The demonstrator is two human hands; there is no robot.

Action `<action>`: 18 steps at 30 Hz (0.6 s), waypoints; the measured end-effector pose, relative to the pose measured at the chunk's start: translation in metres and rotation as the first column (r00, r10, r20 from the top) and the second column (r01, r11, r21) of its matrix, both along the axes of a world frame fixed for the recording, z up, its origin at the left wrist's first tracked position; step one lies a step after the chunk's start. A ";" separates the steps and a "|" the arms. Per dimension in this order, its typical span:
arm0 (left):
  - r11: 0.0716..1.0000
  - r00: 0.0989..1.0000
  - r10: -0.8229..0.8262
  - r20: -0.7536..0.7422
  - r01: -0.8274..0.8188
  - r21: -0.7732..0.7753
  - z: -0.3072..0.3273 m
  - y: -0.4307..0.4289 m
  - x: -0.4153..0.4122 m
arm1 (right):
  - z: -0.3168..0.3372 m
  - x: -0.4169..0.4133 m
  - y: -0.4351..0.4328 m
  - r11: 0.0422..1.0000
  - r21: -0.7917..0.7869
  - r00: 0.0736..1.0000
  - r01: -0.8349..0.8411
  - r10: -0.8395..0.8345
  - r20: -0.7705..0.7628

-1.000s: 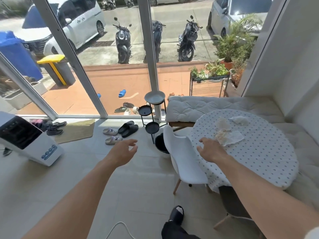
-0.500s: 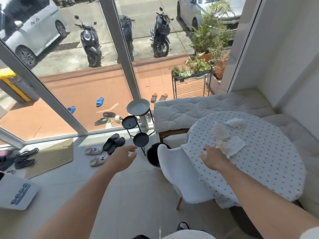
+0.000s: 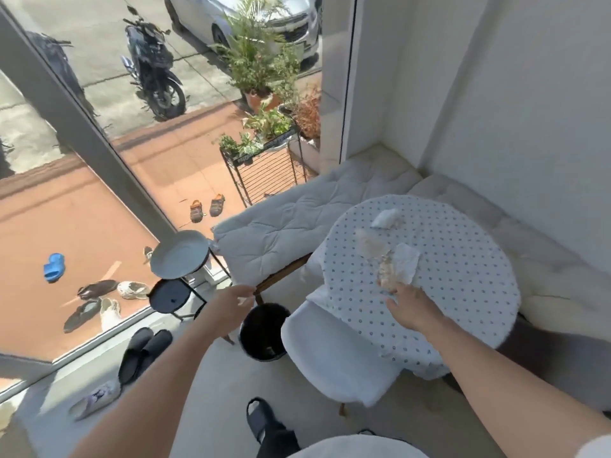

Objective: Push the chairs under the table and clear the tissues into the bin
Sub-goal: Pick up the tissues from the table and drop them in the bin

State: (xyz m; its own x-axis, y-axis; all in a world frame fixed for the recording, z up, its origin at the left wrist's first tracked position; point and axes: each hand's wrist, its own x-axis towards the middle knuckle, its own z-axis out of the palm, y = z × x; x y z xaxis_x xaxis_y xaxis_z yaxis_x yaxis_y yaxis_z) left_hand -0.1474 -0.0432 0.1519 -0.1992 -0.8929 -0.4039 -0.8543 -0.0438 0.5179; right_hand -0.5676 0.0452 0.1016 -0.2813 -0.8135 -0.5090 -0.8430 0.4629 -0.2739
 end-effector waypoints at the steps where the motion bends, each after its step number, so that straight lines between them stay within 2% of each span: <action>1: 0.999 0.999 -0.044 0.007 0.044 0.003 0.000 -0.015 0.003 | 0.001 0.004 0.000 0.999 0.004 0.999 0.042 -0.042 -0.005; 7: 0.968 0.968 -0.250 -0.030 0.251 0.022 -0.015 -0.102 0.023 | 0.014 0.043 -0.002 0.963 -0.007 0.963 0.269 -0.269 -0.017; 10: 0.945 0.945 -0.325 -0.032 0.325 0.028 -0.024 -0.130 0.023 | 0.016 0.065 0.003 0.943 -0.019 0.943 0.331 -0.331 -0.016; 18: 0.873 0.873 -0.486 -0.034 0.487 0.039 -0.024 -0.174 -0.030 | 0.023 0.083 0.016 0.877 -0.075 0.880 0.474 -0.475 0.012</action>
State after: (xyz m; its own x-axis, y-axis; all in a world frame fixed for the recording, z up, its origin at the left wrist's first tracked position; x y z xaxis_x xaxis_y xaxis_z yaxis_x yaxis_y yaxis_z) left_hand -0.1769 -0.2171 0.1283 -0.6131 -0.6619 -0.4312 -0.7618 0.3508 0.5446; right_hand -0.4844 0.0610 0.1247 -0.6459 -0.6166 -0.4501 -0.5292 0.7866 -0.3183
